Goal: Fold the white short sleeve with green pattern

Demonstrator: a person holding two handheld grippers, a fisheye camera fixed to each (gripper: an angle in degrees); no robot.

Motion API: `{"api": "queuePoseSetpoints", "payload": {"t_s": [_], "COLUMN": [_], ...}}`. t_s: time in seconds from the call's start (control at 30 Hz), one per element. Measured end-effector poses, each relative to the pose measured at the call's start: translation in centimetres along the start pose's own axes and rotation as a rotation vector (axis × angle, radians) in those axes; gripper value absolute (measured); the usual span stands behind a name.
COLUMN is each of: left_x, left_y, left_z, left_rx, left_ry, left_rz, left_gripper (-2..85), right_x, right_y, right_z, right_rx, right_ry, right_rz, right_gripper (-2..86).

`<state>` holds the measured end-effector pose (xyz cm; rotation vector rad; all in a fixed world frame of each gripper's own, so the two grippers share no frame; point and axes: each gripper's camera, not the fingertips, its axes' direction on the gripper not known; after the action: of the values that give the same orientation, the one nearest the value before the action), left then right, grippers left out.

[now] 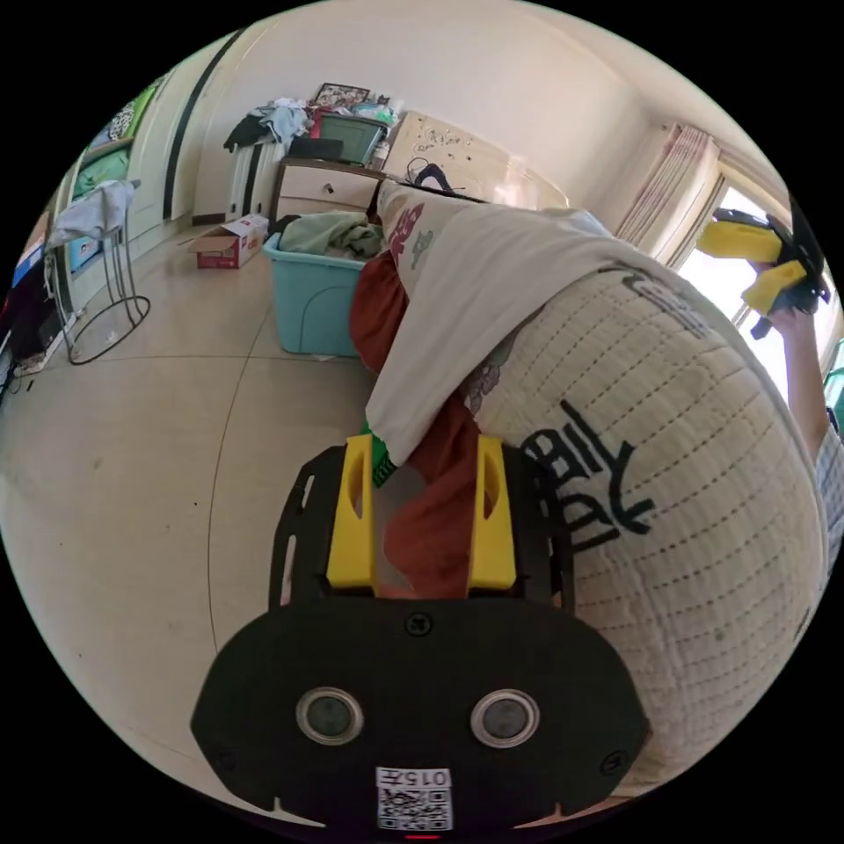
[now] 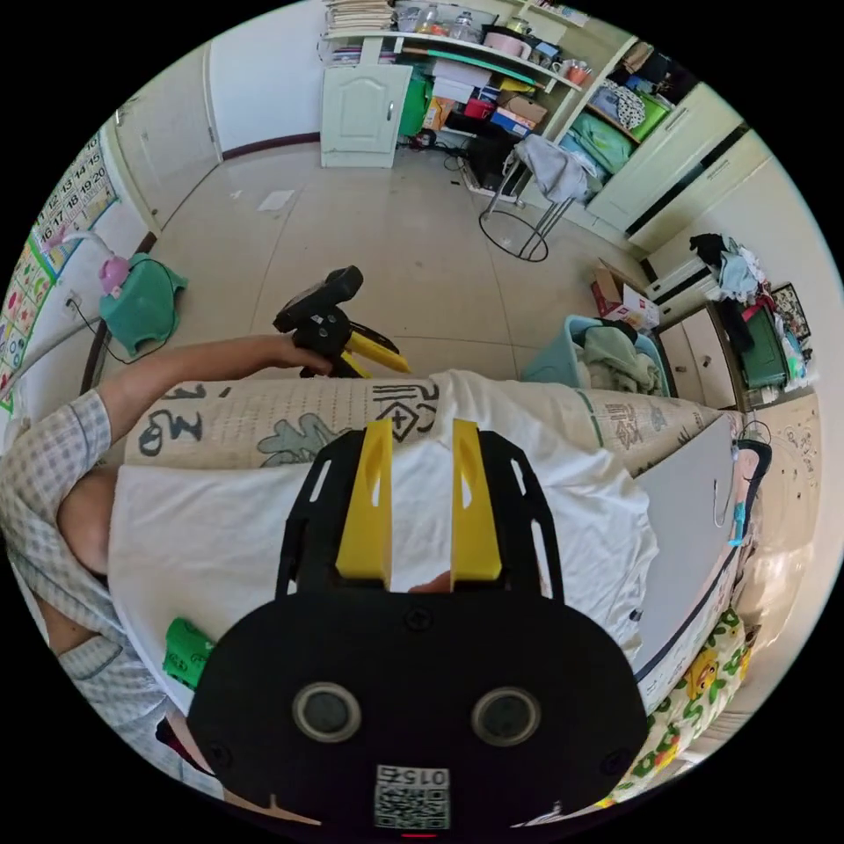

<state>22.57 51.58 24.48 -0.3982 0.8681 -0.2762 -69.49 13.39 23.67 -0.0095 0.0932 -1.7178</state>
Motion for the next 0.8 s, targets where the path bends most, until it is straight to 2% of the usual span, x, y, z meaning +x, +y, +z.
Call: {"api": "queuePoseSetpoints", "payload": {"t_s": [0.13,0.2,0.27,0.33,0.47,0.57,0.63,0.7,0.73,0.8], "left_x": [1.0,1.2,1.0,0.1,-1.3,-1.0,0.8,2.7,4.6,7.6], "left_y": [1.4,2.2,3.4,5.0,6.8,6.4,5.5,5.1,5.2,5.3], "left_z": [3.6,4.2,3.7,1.9,-3.4,-9.3,-10.3,-8.6,-7.4,-6.1], "left_rx": [-0.015,0.007,0.052,0.087,0.158,0.292,0.25,0.153,0.129,0.154], "left_ry": [-0.052,-0.081,-0.12,-0.23,-0.448,-0.375,-0.179,-0.096,-0.095,-0.133], "left_rz": [0.034,0.016,-0.015,-0.105,-0.242,-0.26,-0.141,-0.078,-0.013,0.062], "left_gripper": [15.7,12.0,6.6,0.9,-0.4,0.0,4.5,12.5,15.6,16.1], "right_x": [0.6,1.3,1.5,1.5,0.7,0.0,-0.4,-1.0,-1.2,-1.9], "right_y": [-2.1,-2.3,-2.3,-2.3,-2.8,-2.9,-3.0,-2.9,-2.8,-2.4], "right_z": [1.3,0.8,0.8,0.5,0.0,-0.5,-1.0,-1.7,-1.9,-2.6], "right_rx": [-0.039,-0.011,-0.007,0.011,0.03,0.052,0.063,0.075,0.078,0.093], "right_ry": [-0.05,-0.023,-0.044,-0.056,-0.026,-0.014,-0.02,-0.007,-0.003,-0.003], "right_rz": [0.014,0.067,0.084,0.109,0.131,0.163,0.181,0.199,0.203,0.221], "right_gripper": [10.0,1.4,0.2,-0.3,-0.7,-0.7,-0.7,-0.7,-0.7,-0.6]}}
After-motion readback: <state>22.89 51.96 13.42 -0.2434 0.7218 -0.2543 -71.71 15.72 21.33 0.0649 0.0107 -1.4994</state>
